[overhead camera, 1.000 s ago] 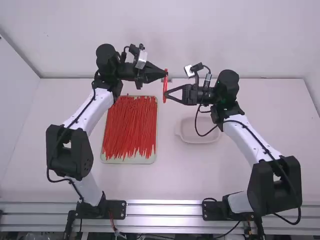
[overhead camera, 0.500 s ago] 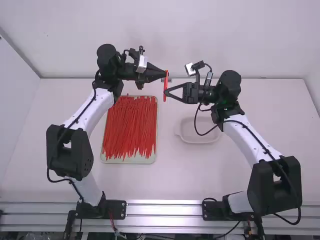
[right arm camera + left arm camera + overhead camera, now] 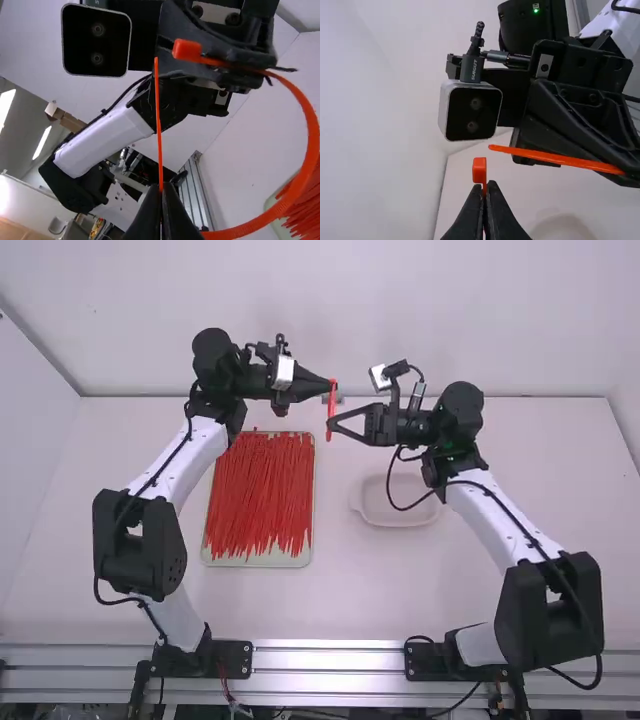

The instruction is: Fasten the cable tie

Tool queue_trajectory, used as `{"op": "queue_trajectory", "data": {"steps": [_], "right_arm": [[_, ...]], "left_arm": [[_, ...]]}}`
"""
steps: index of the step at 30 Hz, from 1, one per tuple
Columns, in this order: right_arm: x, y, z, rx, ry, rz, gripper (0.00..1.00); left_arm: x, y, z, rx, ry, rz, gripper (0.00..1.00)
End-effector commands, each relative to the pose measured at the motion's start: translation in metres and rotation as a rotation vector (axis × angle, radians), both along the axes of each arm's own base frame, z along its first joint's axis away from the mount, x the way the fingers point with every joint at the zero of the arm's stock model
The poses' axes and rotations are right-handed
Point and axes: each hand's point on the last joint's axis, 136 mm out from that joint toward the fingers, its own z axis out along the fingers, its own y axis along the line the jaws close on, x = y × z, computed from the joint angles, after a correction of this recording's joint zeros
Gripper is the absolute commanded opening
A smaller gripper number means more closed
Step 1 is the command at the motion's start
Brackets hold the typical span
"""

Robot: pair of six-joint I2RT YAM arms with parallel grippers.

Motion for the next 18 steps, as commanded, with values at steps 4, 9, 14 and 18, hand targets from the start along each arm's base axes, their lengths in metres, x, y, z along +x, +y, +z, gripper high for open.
{"op": "queue_trajectory", "data": {"steps": [4, 9, 14, 18], "right_arm": [[-0.0022, 0.0007, 0.0096, 0.007, -0.03, 0.006, 0.0], [-0.0021, 0.0007, 0.0096, 0.007, -0.037, 0.005, 0.0], [-0.0022, 0.0007, 0.0095, 0.007, -0.036, 0.006, 0.0], [-0.0021, 0.0007, 0.0096, 0.007, -0.037, 0.005, 0.0]], "left_arm": [[-0.0028, -0.0005, 0.0118, -0.007, -0.057, -0.006, 0.02], [-0.0041, -0.0008, 0.0143, -0.01, -0.074, -0.009, 0.02], [-0.0044, -0.0006, 0.0149, -0.011, -0.081, -0.01, 0.02], [-0.0057, -0.0016, 0.0167, -0.014, -0.089, -0.013, 0.02]]}}
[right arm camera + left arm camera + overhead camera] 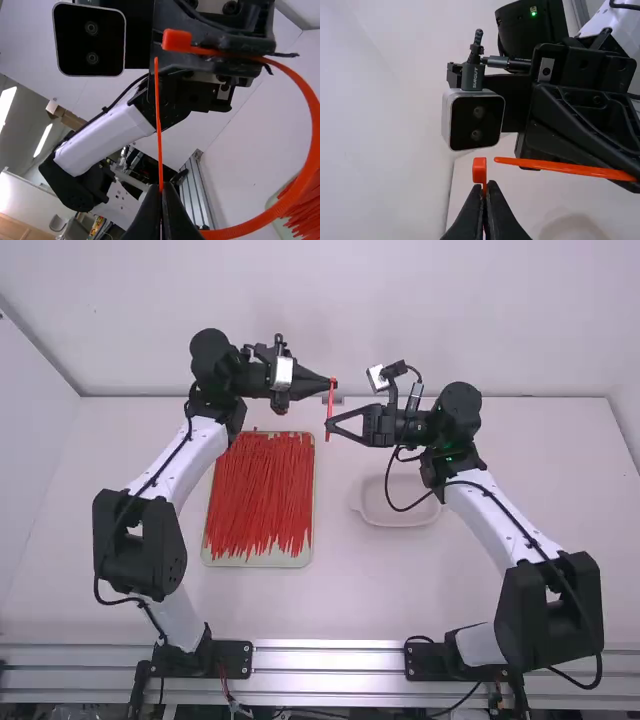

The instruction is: Fasten the cable tie

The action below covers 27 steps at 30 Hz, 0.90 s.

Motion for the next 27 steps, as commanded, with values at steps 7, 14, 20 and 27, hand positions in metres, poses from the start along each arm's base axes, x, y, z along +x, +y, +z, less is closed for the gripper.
{"op": "queue_trajectory", "data": {"steps": [7, 14, 20, 27], "right_arm": [[-0.0014, -0.0003, 0.0097, 0.007, -0.033, 0.002, 0.0], [-0.0014, -0.0003, 0.0097, 0.007, -0.033, 0.002, 0.0], [0.0005, -0.0003, 0.0101, 0.01, -0.032, -0.009, 0.0], [0.0016, -0.0003, 0.0104, 0.011, -0.029, -0.015, 0.0]], "left_arm": [[-0.0072, -0.005, 0.0139, -0.008, -0.035, -0.022, 0.02], [-0.0118, -0.0046, 0.0117, 0.003, -0.026, -0.05, 0.02], [-0.0113, -0.0033, 0.0127, 0.002, -0.026, -0.046, 0.02], [-0.0107, -0.0022, 0.0126, 0.003, -0.022, -0.044, 0.02]]}}
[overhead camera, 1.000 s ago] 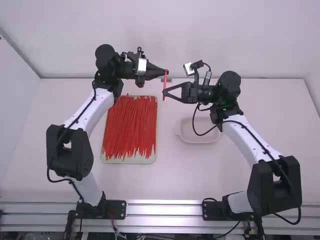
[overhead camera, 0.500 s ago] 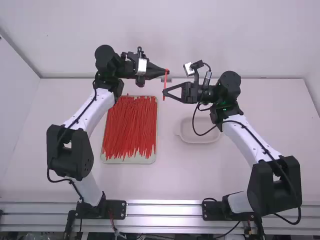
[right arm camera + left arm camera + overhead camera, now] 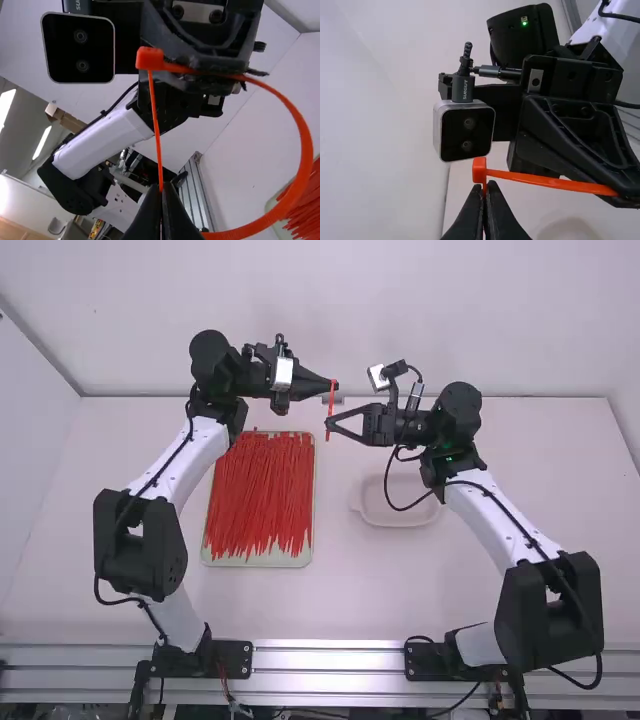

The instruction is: Fasten the cable tie

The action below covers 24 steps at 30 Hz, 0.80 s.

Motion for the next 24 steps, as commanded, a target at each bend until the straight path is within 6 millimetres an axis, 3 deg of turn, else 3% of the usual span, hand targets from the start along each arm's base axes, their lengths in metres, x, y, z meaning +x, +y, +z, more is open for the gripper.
{"op": "queue_trajectory", "data": {"steps": [1, 16, 24], "right_arm": [[-0.001, 0.0, 0.01, 0.008, -0.03, -0.002, 0.0], [0.013, -0.013, 0.011, 0.014, -0.018, -0.062, 0.0], [0.014, -0.013, 0.013, 0.018, -0.022, -0.072, 0.0]], "left_arm": [[-0.004, 0.0, 0.01, 0.0, -0.03, -0.015, 0.02], [-0.013, 0.0, 0.004, 0.026, 0.02, -0.069, 0.02], [-0.022, -0.017, 0.004, 0.025, 0.043, -0.104, 0.02]]}}
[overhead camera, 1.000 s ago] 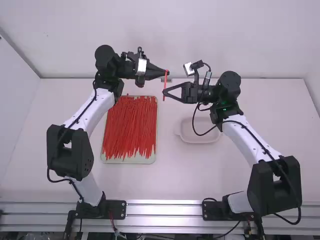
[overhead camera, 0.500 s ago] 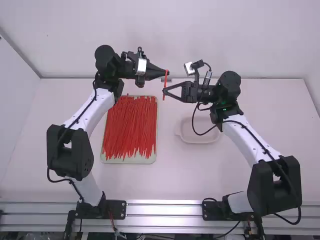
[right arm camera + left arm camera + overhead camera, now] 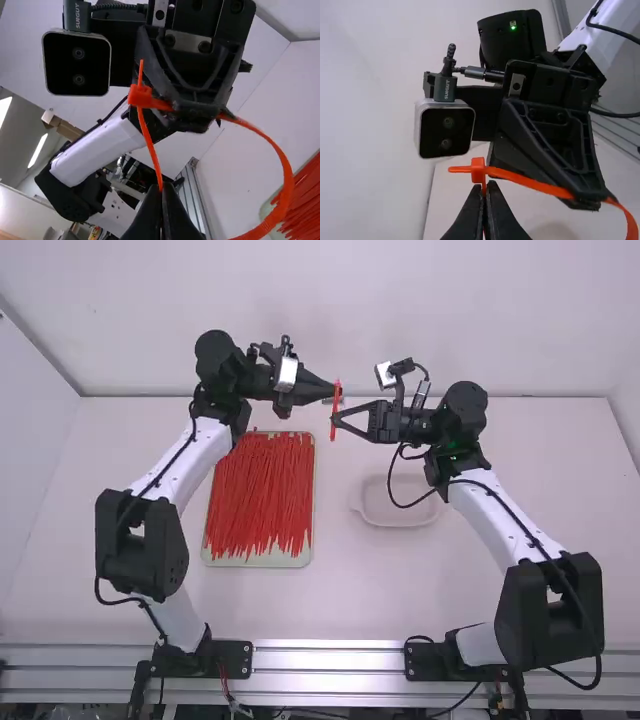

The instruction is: Fasten the cable tie

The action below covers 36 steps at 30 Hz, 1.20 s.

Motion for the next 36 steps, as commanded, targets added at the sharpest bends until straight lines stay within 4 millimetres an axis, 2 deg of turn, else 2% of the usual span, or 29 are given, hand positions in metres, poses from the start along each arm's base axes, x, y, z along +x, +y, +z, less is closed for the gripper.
{"op": "queue_trajectory", "data": {"steps": [1, 6, 11, 14, 21, 28, 36], "right_arm": [[0.006, -0.004, 0.012, 0.015, -0.027, -0.036, 0.0], [0.006, -0.004, 0.012, 0.015, -0.026, -0.037, 0.0], [0.009, -0.009, 0.012, 0.015, -0.016, -0.049, 0.0], [0.007, -0.009, 0.018, 0.026, -0.057, -0.044, 0.0], [0.012, -0.017, 0.02, 0.033, -0.041, -0.07, 0.0], [0.019, -0.026, 0.021, 0.037, -0.032, -0.103, 0.0], [0.027, -0.031, 0.024, 0.05, -0.037, -0.15, 0.0]], "left_arm": [[-0.014, -0.009, 0.008, 0.005, -0.028, -0.062, 0.02], [-0.015, -0.013, 0.007, 0.008, -0.014, -0.069, 0.02], [-0.011, -0.01, -0.005, 0.018, 0.006, -0.062, 0.02], [-0.012, -0.012, -0.008, 0.025, 0.042, -0.067, 0.02], [-0.019, -0.012, -0.007, 0.027, 0.015, -0.107, 0.02], [-0.02, -0.012, 0.0, 0.036, 0.076, -0.108, 0.02], [-0.029, -0.023, -0.001, 0.039, 0.081, -0.14, 0.02]]}}
